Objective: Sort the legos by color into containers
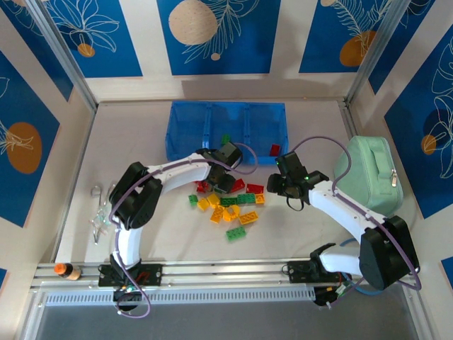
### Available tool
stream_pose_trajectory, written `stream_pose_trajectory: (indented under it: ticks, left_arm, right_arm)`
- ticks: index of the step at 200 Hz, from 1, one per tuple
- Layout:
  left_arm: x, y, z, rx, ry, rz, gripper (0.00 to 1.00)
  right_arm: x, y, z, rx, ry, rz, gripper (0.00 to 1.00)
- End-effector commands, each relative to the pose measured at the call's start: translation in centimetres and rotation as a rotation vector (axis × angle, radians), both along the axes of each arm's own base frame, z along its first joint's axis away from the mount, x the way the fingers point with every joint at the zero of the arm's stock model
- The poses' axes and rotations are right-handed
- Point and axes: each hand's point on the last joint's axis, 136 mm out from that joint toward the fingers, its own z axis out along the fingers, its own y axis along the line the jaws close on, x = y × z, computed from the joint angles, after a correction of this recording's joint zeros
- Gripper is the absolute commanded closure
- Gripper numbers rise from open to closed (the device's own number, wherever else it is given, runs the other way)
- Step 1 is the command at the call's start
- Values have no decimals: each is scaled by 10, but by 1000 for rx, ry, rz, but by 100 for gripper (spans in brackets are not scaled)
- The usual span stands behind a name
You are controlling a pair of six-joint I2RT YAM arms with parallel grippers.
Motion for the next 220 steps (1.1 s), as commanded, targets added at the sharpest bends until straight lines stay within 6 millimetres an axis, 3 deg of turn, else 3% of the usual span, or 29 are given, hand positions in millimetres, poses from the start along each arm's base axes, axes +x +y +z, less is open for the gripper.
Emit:
stream_pose_trajectory:
  ticks: [1, 81, 111, 141, 178, 220]
  left_arm:
    - [-8, 2, -16, 31, 50, 6, 44]
    - [-5, 0, -9, 34, 35, 2, 65]
    - [0, -2, 9, 16, -1, 0, 71]
    - [10, -9, 41, -46, -40, -8, 71]
    - [40, -12, 76, -105, -96, 11, 71]
    - [95, -3, 106, -138, -171, 70, 71]
  right_arm:
    - [-3, 0, -1, 19, 2, -13, 45]
    - [-3, -2, -1, 18, -1, -17, 45]
    - [-4, -4, -1, 16, -4, -21, 45]
    - [-4, -6, 1, 20, -10, -27, 45]
    - [-5, -7, 3, 25, -14, -29, 45]
    - [-9, -12, 10, 23, -27, -37, 45]
